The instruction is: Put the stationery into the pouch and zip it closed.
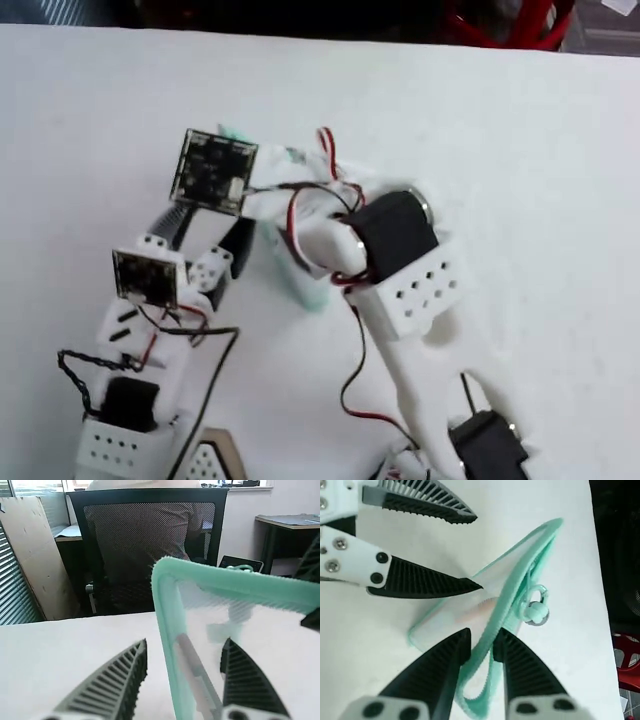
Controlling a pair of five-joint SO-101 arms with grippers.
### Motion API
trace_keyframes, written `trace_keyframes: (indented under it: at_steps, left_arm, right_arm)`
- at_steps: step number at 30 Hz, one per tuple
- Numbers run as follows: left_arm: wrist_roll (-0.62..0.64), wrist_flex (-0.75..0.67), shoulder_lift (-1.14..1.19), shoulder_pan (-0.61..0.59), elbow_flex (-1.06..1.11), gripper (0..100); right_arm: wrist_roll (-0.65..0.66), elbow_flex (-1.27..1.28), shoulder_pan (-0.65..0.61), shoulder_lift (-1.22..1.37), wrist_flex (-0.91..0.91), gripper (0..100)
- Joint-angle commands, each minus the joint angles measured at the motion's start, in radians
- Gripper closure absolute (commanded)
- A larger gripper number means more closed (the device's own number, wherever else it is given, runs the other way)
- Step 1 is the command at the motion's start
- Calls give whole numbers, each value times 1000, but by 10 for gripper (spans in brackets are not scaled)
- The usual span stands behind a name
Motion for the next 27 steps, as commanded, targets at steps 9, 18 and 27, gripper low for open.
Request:
trace_keyframes:
  at_steps: [9,18,27]
  left_arm:
    - [6,-97,-5,-101,-68,756]
    - [-184,242,-2,64,-292,755]
    - [-382,427,-2,76,-359,755]
  right_arm:
    - [572,40,216,-35,42,981]
    - [798,215,136,-289,47,981]
    - [792,370,-31,-519,45,981]
